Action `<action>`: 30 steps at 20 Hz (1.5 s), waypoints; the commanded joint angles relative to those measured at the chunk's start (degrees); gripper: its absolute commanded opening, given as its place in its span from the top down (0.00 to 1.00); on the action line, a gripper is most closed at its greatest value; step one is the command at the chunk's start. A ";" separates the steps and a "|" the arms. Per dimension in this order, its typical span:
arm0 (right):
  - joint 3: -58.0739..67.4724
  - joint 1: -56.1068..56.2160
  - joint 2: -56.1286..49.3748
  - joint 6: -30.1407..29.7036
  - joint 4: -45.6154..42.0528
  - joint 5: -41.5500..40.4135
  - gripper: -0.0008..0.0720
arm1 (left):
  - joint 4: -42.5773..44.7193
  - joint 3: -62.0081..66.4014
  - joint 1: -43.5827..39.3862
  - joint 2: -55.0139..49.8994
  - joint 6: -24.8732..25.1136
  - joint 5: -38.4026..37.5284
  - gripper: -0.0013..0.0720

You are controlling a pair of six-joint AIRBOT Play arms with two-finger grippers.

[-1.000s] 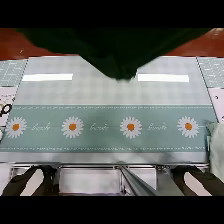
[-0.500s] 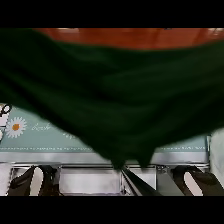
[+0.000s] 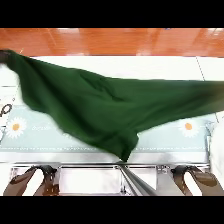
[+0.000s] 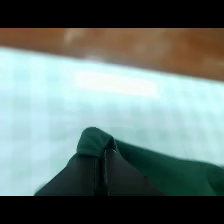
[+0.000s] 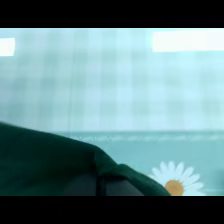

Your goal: Fold the shirts.

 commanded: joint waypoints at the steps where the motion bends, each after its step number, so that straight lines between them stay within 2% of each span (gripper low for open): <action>1: -16.04 0.00 -7.37 -0.44 5.01 -13.79 0.96 | -0.07 -1.44 -6.40 -16.52 2.36 3.82 0.96; 3: -16.76 -0.02 -16.44 -1.53 6.19 -19.76 0.96 | -0.07 1.42 -8.96 -26.10 2.34 7.61 0.96; 6: -14.56 -0.02 -29.99 -1.99 6.67 -28.68 0.96 | -0.13 8.20 -10.86 -37.70 2.32 8.46 0.96; 10: -8.46 -0.02 -45.70 -1.73 9.57 -31.71 0.96 | -1.57 14.05 -11.65 -46.36 2.08 8.39 0.96; 11: -6.93 -0.02 -48.39 -1.75 11.13 -31.34 0.96 | -1.53 14.36 -11.63 -47.10 0.07 8.31 0.86; 12: -5.77 -0.02 -50.07 -1.77 12.50 -31.10 0.96 | -1.51 14.36 -11.47 -47.34 -2.49 8.00 0.46; 13: -4.79 -0.02 -51.01 -1.81 13.42 -30.99 0.96 | -1.46 14.53 -11.08 -47.25 -3.34 6.54 0.29; 17: -0.90 -0.90 -51.08 -4.20 14.40 -26.67 0.96 | -0.63 16.57 -6.56 -45.72 -3.23 -14.25 0.29; 19: 0.31 -1.92 -51.08 -5.35 14.67 -23.56 0.95 | -0.63 11.45 -5.46 -41.79 -1.99 -20.83 0.30; 20: 0.33 -2.49 -50.97 -5.46 14.88 -22.53 0.96 | -0.66 6.43 -5.40 -38.58 -0.61 -21.16 0.30; 23: 0.31 -3.21 -50.97 -6.64 15.04 -18.21 0.95 | -0.96 -13.14 -5.77 -26.80 -0.22 -14.60 0.30; 26: 0.31 -3.10 -50.97 -7.91 15.34 -15.54 0.95 | -5.11 -32.70 -6.51 -15.37 -0.20 -10.34 0.30; 28: 0.31 -3.10 -50.97 -8.09 16.37 -15.43 0.96 | -5.88 -40.26 -7.87 -11.39 -0.26 -7.78 0.30; 30: 0.31 -3.08 -50.97 -8.94 17.94 -15.47 0.95 | -6.03 -43.74 -9.88 -11.34 -3.61 -4.94 0.30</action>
